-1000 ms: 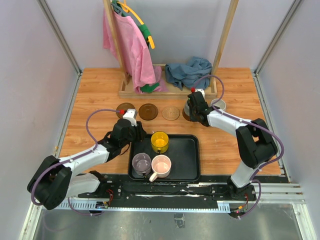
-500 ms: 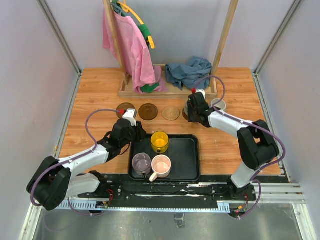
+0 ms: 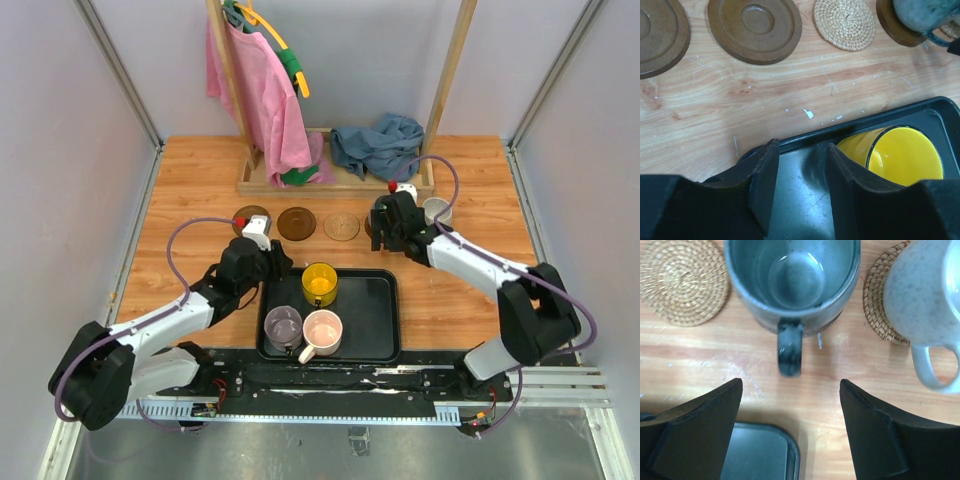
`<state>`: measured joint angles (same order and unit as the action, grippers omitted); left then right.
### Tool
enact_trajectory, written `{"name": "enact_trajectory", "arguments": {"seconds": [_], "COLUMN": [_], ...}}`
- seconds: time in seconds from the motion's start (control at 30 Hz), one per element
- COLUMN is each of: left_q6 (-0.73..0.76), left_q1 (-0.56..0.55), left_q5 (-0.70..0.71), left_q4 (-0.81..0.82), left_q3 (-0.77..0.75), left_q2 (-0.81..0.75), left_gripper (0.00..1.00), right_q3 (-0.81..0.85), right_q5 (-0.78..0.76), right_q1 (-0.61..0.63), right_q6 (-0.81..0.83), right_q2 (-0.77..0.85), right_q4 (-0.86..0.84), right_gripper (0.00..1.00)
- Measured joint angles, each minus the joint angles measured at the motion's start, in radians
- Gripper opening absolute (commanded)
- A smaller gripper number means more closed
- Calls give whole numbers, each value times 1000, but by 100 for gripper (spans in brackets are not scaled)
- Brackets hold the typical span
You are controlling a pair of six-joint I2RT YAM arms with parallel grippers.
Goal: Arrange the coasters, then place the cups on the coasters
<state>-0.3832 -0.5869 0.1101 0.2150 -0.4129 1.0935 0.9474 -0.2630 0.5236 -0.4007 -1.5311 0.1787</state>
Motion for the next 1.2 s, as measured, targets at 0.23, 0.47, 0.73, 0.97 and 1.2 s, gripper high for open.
{"name": "enact_trajectory", "arguments": {"seconds": [0.23,0.47,0.73,0.97,1.2], "left_q6": [16,20,41,36,-8], "left_q1": [0,0,-95,-201,-262], "left_q5": [-23,-89,-80,-32,-17], "left_q4": [2,16,3,-46,-64], "left_q3": [5,31,35,28,27], "left_q2": [-42,-68,-124,-139,-108], "left_gripper": [48,48,48,53,74], "right_q3": [-62,-100,-129,-148,-165], "right_q5": [-55,-95,-163,-183,-192], "right_q1": [113,225,339,382,405], "right_q6": [-52,-113,-143,-145,-145], "right_q2": [212,379,443,423,420], "right_q4": [62,148,187,181,160], "right_gripper": [83,83,83,83,84]}}
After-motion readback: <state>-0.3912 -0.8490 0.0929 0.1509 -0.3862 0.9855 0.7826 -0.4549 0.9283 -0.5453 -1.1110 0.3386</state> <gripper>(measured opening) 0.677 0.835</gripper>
